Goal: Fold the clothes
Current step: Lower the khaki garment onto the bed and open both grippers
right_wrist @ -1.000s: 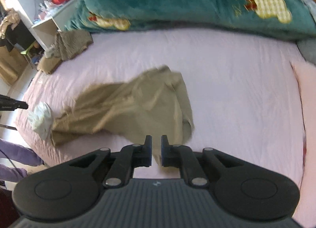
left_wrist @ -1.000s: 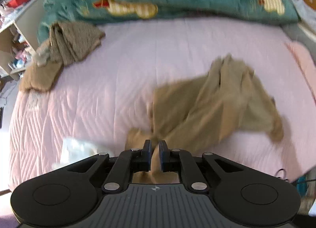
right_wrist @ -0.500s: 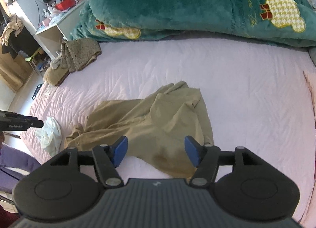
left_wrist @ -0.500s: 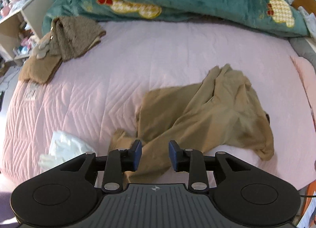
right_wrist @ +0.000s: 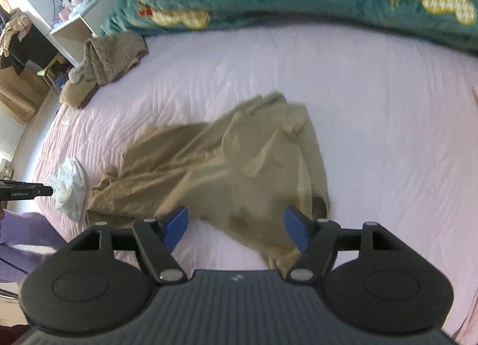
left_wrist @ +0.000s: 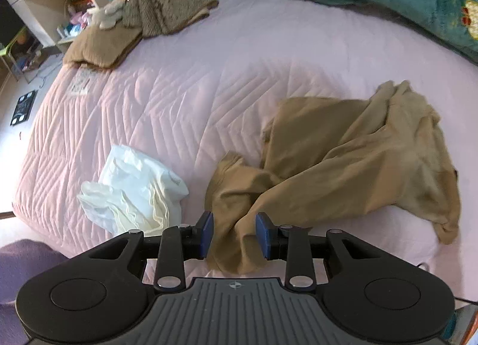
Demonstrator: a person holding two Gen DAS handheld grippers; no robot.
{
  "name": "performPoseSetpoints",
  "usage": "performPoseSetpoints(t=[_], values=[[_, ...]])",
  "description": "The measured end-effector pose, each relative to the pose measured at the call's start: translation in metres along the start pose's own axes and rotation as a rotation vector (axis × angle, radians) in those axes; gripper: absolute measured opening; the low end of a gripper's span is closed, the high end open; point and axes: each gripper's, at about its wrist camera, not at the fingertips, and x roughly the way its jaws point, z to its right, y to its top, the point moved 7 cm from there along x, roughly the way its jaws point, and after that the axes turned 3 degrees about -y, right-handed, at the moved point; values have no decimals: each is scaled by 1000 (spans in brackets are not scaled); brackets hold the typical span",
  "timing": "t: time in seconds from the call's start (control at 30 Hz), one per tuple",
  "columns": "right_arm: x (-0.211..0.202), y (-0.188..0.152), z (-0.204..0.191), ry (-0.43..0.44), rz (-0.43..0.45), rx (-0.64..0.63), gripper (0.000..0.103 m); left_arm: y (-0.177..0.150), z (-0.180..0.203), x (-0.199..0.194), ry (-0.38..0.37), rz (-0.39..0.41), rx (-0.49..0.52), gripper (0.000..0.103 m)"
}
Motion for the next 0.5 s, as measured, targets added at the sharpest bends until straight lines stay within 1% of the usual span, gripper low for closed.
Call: performPoseSetpoints(t=[0.13, 0.23, 0.33, 0.43, 0.5], values=[[11, -9, 0, 6, -46, -14, 72, -3, -1, 20, 5, -33, -28, 34], [6, -9, -3, 16, -46, -19, 72, -4, 5, 19, -14, -31, -25, 34], [3, -4, 1, 7, -31, -10, 73, -1, 7, 20, -14, -25, -12, 34], [10, 3, 10, -27, -8, -5, 77, -5, 10, 28, -18, -38, -1, 34], [19, 4, 14, -32, -9, -11, 82, -9, 12, 34, -21, -50, 6, 34]])
